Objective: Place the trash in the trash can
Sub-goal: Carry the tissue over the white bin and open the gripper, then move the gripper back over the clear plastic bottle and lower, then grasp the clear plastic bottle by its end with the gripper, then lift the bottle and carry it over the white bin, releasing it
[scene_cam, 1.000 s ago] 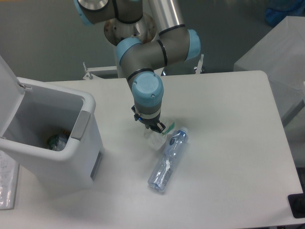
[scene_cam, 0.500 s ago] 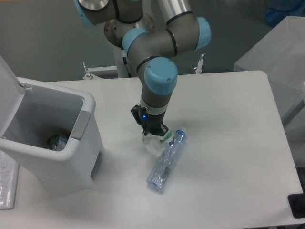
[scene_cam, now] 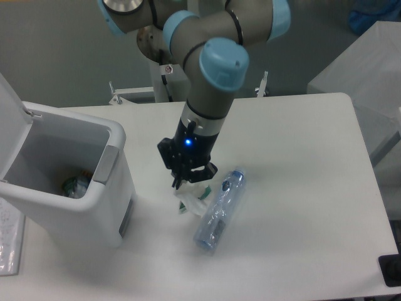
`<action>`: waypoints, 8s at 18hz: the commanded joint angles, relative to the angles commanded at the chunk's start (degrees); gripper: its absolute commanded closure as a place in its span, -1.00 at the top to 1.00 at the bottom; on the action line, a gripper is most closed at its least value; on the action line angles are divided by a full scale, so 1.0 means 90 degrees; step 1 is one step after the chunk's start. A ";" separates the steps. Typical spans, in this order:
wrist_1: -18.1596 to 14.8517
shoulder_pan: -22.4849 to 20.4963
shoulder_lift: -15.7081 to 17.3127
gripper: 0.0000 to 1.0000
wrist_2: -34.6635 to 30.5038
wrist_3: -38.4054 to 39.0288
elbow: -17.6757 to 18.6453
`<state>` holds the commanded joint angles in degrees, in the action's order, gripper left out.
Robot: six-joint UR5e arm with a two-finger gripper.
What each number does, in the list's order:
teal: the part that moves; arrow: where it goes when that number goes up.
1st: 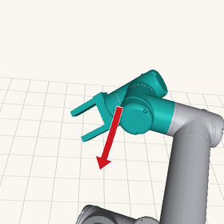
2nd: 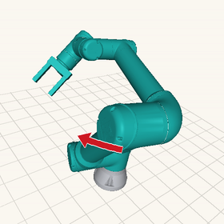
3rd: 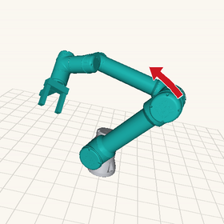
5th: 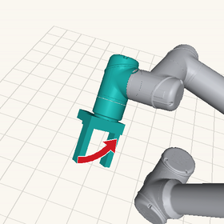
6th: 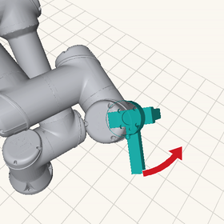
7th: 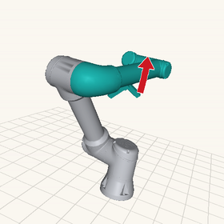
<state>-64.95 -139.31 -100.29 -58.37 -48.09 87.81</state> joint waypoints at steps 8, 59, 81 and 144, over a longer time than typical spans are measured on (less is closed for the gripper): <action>0.0078 0.0010 0.0059 -1.00 0.1621 0.1181 -0.0733; 0.0781 -0.0109 -0.2274 1.00 -0.1080 0.1241 -0.0831; 0.0020 0.0605 -0.2929 1.00 -0.3592 0.0880 -0.0860; 0.0898 -0.0176 -0.0909 0.13 0.3683 0.3527 -0.2287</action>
<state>-56.87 -140.89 -108.46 -25.23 -16.35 67.23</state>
